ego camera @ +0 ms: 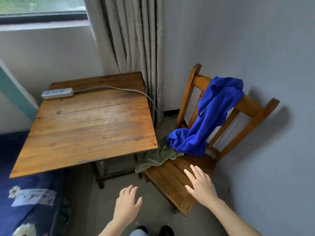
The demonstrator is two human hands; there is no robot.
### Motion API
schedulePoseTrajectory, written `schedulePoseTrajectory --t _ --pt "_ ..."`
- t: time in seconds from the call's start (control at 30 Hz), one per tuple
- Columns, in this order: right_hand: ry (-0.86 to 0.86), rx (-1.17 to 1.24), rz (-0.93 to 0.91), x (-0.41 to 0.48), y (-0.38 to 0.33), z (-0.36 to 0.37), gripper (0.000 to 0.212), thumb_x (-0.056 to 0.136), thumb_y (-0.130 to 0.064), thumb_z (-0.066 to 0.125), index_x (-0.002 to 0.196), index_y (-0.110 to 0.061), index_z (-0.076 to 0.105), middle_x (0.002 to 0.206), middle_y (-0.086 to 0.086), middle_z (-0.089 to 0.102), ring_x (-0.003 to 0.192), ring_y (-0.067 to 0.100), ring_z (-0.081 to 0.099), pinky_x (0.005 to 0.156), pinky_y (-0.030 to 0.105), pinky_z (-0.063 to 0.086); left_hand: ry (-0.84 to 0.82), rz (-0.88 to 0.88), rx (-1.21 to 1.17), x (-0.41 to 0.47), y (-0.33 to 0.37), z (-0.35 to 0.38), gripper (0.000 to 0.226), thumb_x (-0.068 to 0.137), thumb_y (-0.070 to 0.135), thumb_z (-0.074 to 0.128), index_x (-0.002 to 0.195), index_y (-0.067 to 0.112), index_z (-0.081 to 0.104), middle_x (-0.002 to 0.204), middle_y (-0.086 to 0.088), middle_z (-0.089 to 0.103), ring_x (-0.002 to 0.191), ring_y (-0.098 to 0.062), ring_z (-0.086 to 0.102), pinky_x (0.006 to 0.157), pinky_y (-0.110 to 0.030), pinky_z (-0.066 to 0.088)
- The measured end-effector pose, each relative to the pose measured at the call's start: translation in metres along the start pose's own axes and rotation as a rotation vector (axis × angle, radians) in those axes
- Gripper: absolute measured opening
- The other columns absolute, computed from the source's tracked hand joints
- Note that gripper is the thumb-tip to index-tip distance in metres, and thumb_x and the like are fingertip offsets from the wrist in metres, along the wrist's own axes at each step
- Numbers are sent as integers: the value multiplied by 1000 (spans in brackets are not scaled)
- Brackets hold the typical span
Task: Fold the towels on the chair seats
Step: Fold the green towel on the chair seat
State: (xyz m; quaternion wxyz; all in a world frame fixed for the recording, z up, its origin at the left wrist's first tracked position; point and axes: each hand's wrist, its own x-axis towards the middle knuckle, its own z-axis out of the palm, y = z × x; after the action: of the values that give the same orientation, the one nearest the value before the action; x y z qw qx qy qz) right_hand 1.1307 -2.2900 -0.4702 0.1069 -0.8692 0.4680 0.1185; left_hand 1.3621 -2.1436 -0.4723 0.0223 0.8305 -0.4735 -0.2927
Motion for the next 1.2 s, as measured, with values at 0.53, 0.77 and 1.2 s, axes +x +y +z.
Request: schedulePoseTrajectory --t 0.53,0.77,1.2 --pt "-249 243 244 80 -19 45 59 97 -39 38 149 -25 13 158 2 8 145 20 5 115 39 17 -334 129 214 151 -1 3 47 95 32 36 140 20 30 147 2 30 135 -21 25 102 -30 33" --pt "-291 230 203 143 -3 115 60 96 -35 42 149 -25 14 158 3 7 146 21 4 116 40 16 -296 83 287 216 -5 63 60 94 36 38 148 24 13 157 -1 3 144 -23 7 112 -34 25" --pt "132 46 -119 266 10 199 67 36 -4 81 101 -17 72 116 18 65 109 34 62 86 48 50 -139 297 473 322 0 134 76 65 45 79 132 23 52 138 -17 49 123 -37 51 87 -47 50"
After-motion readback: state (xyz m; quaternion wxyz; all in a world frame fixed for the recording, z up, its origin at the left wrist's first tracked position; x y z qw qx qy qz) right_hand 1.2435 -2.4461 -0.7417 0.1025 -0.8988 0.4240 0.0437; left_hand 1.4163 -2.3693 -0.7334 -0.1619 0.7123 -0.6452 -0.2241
